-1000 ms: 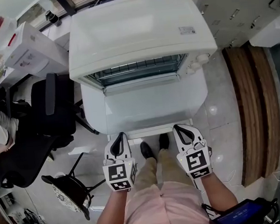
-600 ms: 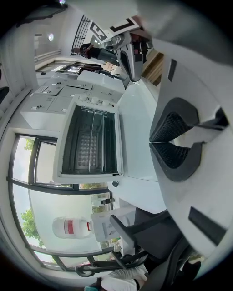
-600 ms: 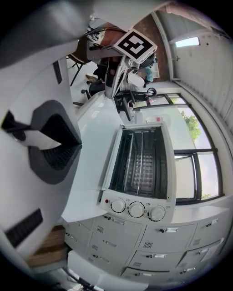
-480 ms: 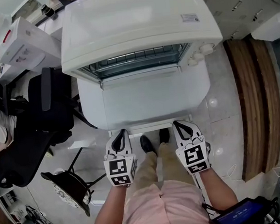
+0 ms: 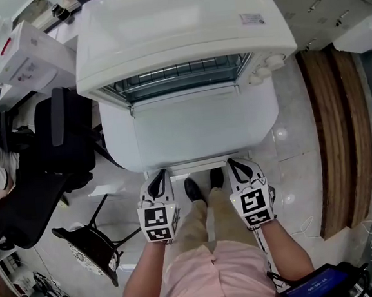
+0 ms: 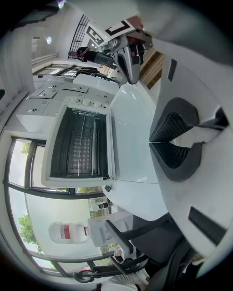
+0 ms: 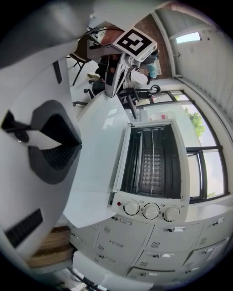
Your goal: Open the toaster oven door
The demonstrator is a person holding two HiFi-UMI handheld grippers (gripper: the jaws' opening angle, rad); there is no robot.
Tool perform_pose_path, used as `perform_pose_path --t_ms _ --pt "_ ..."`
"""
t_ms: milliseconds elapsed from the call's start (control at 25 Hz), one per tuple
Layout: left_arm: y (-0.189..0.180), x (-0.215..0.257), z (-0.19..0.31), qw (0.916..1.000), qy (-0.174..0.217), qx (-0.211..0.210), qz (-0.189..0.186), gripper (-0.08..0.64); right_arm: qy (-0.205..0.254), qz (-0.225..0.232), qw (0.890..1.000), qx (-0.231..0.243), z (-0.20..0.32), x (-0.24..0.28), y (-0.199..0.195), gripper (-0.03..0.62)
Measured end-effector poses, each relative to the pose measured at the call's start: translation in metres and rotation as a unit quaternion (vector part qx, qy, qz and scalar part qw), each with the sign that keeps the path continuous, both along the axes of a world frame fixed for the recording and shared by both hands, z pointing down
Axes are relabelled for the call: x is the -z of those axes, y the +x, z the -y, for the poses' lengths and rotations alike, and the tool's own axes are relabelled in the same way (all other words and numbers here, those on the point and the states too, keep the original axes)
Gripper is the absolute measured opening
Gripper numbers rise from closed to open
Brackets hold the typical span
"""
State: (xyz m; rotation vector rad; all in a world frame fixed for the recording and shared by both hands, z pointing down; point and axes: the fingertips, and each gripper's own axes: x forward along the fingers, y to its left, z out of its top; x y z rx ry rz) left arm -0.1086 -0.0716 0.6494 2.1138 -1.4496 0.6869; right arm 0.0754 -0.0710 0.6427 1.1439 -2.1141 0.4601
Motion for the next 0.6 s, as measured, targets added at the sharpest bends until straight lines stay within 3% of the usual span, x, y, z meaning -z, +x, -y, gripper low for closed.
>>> perform_pose_path --t_ms 600 --pt "-0.001 -0.019 0.002 0.9998 -0.007 -0.011 0.013 0.014 -0.008 0.003 1.000 -0.005 0.001 -0.021 0.001 0.002"
